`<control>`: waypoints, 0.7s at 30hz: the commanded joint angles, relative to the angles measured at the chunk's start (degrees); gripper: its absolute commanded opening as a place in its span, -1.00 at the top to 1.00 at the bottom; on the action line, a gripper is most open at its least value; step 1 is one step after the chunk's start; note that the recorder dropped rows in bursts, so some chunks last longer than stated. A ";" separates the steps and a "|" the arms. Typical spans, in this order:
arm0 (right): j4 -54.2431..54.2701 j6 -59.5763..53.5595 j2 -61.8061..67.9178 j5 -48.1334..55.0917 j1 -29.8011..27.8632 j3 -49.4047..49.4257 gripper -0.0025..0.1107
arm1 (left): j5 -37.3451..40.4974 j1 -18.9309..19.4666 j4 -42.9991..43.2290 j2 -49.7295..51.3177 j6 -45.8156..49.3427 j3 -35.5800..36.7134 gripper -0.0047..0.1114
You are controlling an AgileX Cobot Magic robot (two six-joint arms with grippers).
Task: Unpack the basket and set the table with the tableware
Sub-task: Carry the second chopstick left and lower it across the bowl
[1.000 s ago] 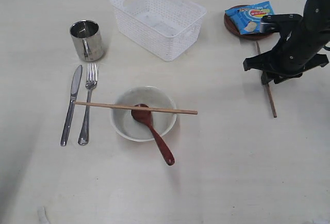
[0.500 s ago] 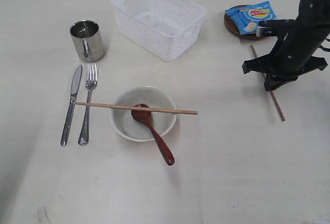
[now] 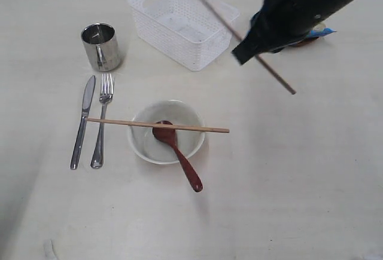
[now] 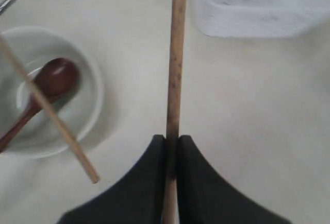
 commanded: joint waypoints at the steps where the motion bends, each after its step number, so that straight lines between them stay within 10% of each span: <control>1: -0.31 -14.59 1.45 -0.14 10.41 -0.27 0.96 | -0.10 -0.33 0.11 -0.19 -0.07 0.18 0.92; 9: -8.34 -16.33 8.20 4.89 22.32 -4.49 0.96 | -0.10 -0.33 0.11 -0.19 -0.07 0.18 0.92; 21: -13.18 -14.00 12.95 5.61 24.87 -6.79 0.96 | -0.10 -0.33 0.11 -0.19 -0.07 0.18 0.92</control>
